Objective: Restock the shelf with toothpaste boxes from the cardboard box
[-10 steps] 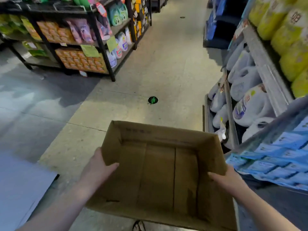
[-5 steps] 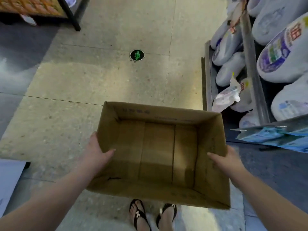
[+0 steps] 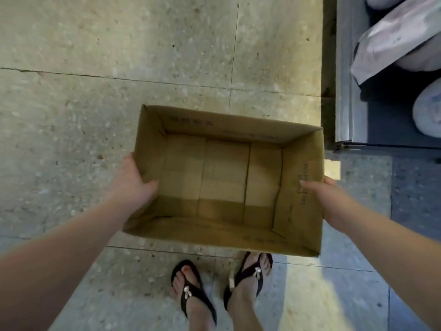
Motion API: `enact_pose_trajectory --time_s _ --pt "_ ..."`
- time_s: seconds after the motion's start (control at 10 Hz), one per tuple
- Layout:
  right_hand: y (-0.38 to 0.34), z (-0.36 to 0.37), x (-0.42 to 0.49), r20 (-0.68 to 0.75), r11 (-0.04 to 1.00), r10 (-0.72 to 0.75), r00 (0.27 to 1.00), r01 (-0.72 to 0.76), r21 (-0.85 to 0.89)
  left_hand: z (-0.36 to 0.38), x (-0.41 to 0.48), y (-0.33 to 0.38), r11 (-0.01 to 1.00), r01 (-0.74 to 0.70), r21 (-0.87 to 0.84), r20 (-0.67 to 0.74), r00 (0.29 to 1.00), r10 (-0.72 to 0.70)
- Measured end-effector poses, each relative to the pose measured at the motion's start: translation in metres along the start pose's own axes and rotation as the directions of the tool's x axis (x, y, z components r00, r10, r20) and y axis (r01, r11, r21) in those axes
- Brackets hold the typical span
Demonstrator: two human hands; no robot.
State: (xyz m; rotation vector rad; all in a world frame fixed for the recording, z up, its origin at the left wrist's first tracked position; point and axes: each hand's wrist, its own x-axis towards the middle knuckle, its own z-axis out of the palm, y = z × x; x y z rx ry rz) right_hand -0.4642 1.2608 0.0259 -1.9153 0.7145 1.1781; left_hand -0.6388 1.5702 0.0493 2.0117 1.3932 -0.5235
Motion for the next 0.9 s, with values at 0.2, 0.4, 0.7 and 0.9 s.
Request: enact_pose_trajectory --time_s 0.2,0.4,0.7,0.9 --pt "0.033 0.024 0.069 -0.019 0.999 0.033 0.999 -0.034 -0.037 0.061 0.053 -0.026 0.997 0.029 0.074 -0.007 1.000 -0.029" --pt "0.048 0.035 0.104 -0.027 0.996 0.055 0.998 -0.057 -0.073 0.094 0.070 -0.036 0.999 0.044 -0.015 -0.003 0.999 -0.044" --pt "0.054 0.042 0.106 -0.049 0.989 -0.026 0.998 0.018 -0.150 0.099 0.079 -0.043 0.988 0.132 -0.077 0.069 0.990 -0.126" --pt "0.040 0.041 0.056 -0.117 0.915 -0.230 0.966 0.174 -0.363 0.080 0.037 -0.023 0.976 0.013 0.217 0.073 0.997 -0.029"
